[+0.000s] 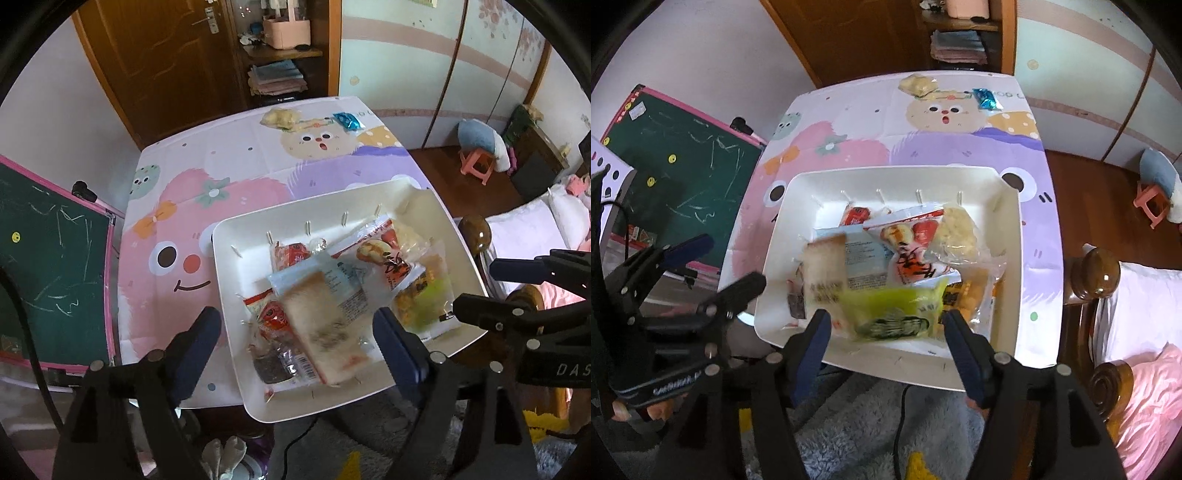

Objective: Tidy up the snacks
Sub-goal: 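Lower both packs into the white tray and open both tools, then reach the left tool to a clear bread-puff bag while the right tool reaches a blue candy pack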

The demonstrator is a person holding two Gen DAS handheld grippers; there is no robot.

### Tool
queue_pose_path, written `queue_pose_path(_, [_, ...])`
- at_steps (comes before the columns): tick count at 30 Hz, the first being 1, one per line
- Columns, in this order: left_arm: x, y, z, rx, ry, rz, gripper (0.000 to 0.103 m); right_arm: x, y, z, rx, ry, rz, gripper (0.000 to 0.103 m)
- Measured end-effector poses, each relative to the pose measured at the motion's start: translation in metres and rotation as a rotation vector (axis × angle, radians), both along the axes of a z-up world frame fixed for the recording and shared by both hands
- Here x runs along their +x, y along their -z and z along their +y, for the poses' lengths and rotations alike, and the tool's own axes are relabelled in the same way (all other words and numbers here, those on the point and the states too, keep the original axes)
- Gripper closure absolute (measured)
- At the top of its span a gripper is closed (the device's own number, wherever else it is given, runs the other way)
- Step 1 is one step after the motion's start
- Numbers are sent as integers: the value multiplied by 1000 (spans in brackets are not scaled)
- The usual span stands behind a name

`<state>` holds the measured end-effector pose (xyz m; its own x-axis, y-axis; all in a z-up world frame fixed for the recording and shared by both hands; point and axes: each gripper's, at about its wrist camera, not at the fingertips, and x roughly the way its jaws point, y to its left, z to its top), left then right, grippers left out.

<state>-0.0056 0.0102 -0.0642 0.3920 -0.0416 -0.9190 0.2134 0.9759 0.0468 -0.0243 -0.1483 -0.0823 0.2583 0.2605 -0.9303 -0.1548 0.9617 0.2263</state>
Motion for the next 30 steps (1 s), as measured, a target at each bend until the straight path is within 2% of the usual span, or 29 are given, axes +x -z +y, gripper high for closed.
queue_pose_path(18, [-5, -6, -3, -3, -11, -19, 19, -7, -10, -10, -1, 6, -39, 33])
queue_pose_path(30, [-6, -24, -16, 7, -28, -49, 19, -6, -27, -22, 7, 3, -94, 33])
